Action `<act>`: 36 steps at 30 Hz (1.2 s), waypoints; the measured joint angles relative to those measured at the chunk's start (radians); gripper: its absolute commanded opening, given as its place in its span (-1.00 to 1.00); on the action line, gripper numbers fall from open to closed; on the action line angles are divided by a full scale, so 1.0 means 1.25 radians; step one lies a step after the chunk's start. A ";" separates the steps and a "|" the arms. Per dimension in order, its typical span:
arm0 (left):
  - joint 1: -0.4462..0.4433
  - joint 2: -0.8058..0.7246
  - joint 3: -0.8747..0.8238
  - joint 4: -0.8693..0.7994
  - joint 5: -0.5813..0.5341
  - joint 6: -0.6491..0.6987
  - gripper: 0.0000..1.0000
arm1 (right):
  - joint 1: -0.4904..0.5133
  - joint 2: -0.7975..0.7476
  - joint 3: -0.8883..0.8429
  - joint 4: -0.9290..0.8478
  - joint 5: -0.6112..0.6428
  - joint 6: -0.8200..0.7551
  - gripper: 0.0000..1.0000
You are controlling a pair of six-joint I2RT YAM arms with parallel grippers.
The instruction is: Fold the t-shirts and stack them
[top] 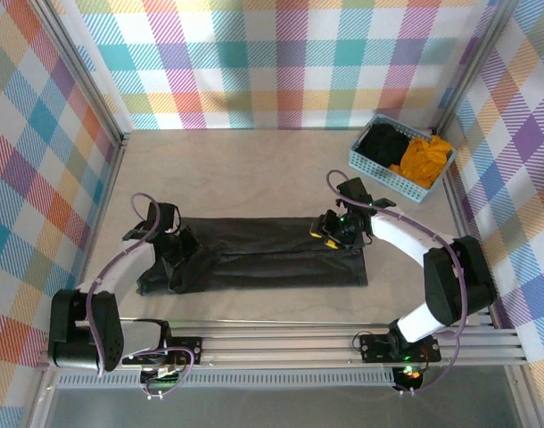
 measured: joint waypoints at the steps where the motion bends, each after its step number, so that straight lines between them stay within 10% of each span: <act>1: -0.008 -0.016 0.000 -0.013 -0.002 -0.017 -1.00 | 0.000 0.007 0.006 -0.001 0.002 0.000 -0.07; 13: -0.117 -0.172 -0.017 -0.102 -0.020 -0.242 -1.00 | 0.000 0.066 0.054 -0.016 0.015 -0.004 -0.08; 36: -0.376 -0.068 -0.016 -0.123 -0.116 -0.371 -1.00 | 0.000 0.112 0.077 -0.060 0.074 0.004 -0.10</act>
